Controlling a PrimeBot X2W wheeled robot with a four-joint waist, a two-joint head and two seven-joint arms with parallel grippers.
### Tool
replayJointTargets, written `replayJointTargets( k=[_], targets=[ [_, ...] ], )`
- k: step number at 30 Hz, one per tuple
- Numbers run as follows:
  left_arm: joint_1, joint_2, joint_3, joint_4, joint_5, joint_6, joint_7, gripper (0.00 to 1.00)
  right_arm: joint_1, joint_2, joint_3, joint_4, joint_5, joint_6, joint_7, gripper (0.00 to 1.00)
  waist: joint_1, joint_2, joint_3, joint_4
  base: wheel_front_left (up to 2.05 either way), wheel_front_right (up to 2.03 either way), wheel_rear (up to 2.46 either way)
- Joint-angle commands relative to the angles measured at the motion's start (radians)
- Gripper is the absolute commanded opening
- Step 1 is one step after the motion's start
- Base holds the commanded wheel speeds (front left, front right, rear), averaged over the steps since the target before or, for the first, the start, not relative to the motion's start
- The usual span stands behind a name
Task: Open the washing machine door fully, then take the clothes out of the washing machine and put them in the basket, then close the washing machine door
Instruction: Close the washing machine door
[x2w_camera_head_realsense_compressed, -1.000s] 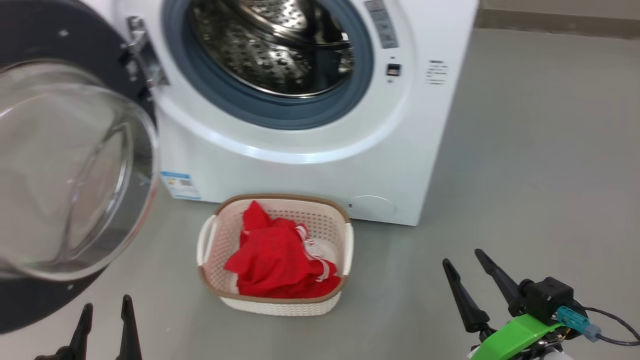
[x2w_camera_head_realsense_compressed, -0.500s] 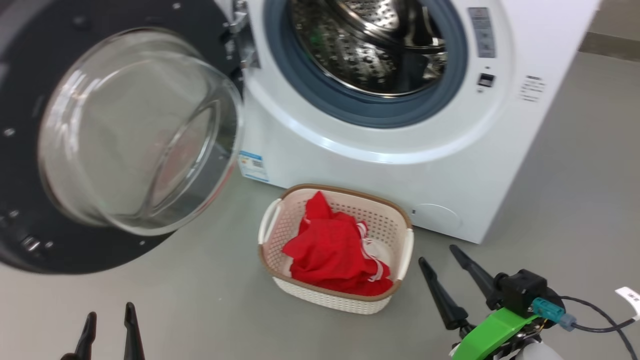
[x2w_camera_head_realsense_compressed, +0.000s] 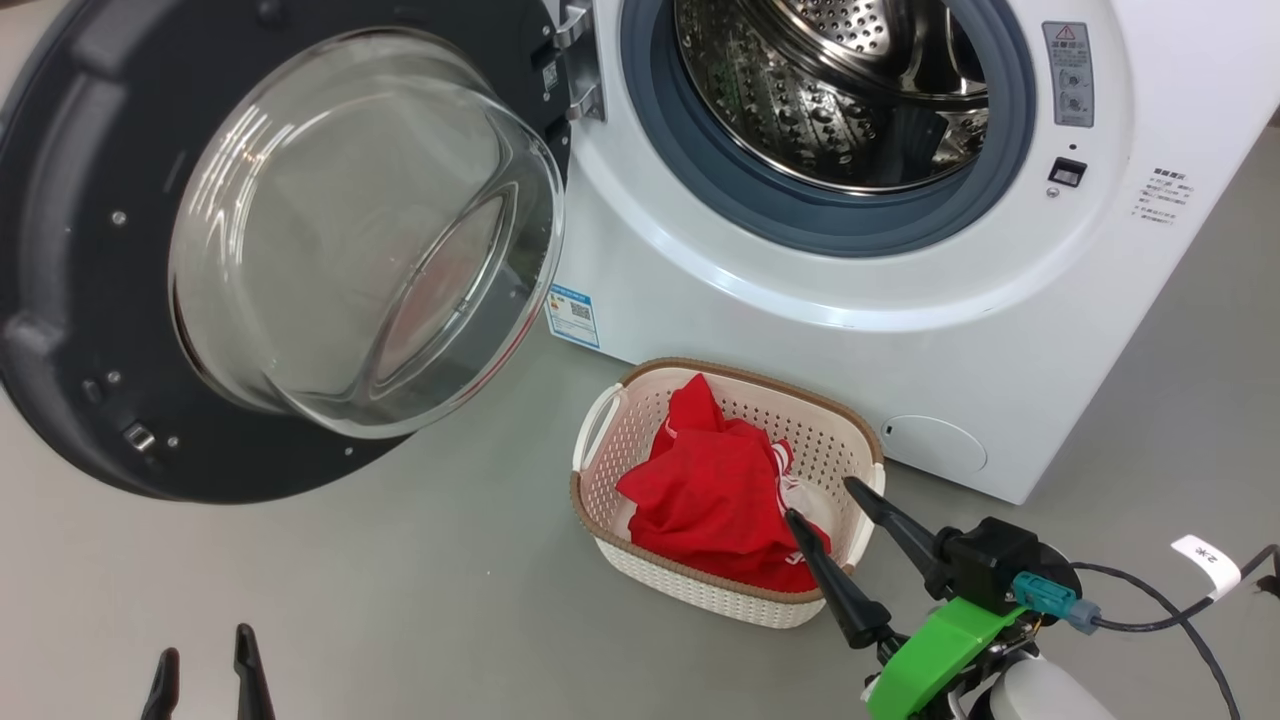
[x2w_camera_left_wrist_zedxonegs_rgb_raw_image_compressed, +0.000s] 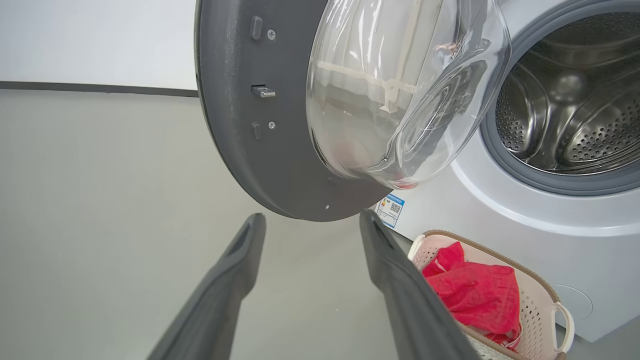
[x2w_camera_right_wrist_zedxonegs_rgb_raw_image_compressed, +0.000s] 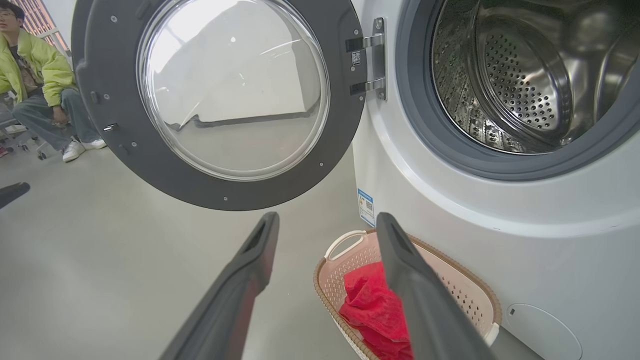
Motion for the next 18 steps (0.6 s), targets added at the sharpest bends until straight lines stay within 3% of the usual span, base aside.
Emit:
replayJointTargets(
  k=[1,7,8,9,10,14,18],
  targets=[
    [-0.004,0.015,0.030,-0.032,-0.012,0.011,-0.008,1.00,-0.034,-0.003,0.026,-0.016,0.014,0.002,-0.012,1.00,0.0000,0.0000,0.004,0.003,0.00,0.00,0.00],
    [-0.002,0.015,0.031,-0.053,-0.035,0.012,-0.008,1.00,-0.047,-0.005,0.040,-0.009,0.023,0.002,-0.012,1.00,0.0000,0.0000,0.005,0.005,0.00,0.00,0.00],
    [-0.005,0.015,0.033,-0.060,-0.050,0.009,-0.008,0.77,-0.047,-0.005,0.041,-0.009,0.024,0.002,-0.012,1.00,0.0000,0.0000,0.005,0.004,0.00,0.00,0.00],
    [-0.009,0.015,0.039,-0.068,-0.062,0.005,-0.008,0.31,-0.046,-0.005,0.042,-0.009,0.025,0.002,-0.012,1.00,0.0000,0.0000,0.004,0.004,0.00,0.00,0.00],
    [-0.015,0.015,0.046,-0.079,-0.066,-0.001,-0.008,0.00,-0.045,-0.005,0.041,-0.009,0.025,0.002,-0.012,1.00,0.0000,0.0000,0.004,0.004,0.00,0.00,0.00],
    [-0.058,0.025,0.108,-0.149,-0.062,-0.038,-0.008,0.00,-0.034,-0.004,0.029,-0.015,0.022,0.002,-0.012,1.00,0.0000,0.0000,0.004,0.002,0.00,0.00,0.00],
    [-0.139,0.096,0.175,-0.228,-0.049,-0.065,-0.008,0.00,-0.021,-0.006,0.010,-0.021,0.015,0.002,-0.012,1.00,0.0000,0.0000,0.006,0.000,0.00,0.00,0.00]
  ],
)
